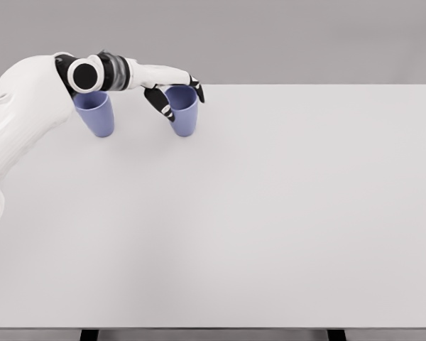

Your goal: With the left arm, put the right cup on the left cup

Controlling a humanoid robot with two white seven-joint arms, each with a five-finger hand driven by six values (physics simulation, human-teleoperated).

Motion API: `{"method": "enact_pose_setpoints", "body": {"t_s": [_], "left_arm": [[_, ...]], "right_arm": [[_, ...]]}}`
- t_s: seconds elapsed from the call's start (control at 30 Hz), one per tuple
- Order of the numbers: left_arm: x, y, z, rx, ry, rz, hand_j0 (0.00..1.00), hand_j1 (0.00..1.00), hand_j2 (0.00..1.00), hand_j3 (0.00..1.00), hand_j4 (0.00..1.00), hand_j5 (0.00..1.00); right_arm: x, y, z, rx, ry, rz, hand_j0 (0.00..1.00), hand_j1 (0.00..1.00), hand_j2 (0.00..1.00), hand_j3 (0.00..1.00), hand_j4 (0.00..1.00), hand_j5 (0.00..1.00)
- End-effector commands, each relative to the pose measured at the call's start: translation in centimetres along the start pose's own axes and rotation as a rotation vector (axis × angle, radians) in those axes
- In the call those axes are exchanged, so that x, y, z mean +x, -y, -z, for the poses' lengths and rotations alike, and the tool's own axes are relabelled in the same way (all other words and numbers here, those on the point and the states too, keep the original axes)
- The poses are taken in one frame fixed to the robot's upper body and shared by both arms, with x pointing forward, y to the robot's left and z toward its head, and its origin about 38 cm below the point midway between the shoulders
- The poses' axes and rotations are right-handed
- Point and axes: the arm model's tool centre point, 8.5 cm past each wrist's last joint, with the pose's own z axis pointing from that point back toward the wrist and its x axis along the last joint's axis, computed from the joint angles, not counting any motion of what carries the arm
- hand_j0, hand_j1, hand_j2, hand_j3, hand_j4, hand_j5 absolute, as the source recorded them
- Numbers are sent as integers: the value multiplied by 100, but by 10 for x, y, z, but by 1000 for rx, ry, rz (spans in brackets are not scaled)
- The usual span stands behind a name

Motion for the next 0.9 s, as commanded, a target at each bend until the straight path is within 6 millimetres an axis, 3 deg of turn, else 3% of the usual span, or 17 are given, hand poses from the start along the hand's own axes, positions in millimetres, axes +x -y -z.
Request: {"method": "enact_pose_setpoints", "body": {"t_s": [0.0, 0.5, 0.6, 0.87], "left_arm": [[0, 0, -1, 0, 4, -5, 60, 60, 60, 60, 60, 60], [5, -9, -6, -41, 9, 18, 53, 53, 53, 53, 53, 53], [7, -18, -13, -28, 16, 38, 53, 53, 53, 53, 53, 53], [8, -49, -54, 38, 43, 75, 53, 53, 53, 53, 53, 53]], "right_arm": [[0, 0, 0, 1, 0, -2, 100, 100, 100, 100, 100, 100], [0, 0, 0, 1, -1, -1, 100, 100, 100, 100, 100, 100], [0, 0, 0, 1, -1, -1, 100, 100, 100, 100, 100, 100], [0, 0, 0, 1, 0, -2, 100, 100, 100, 100, 100, 100]]}}
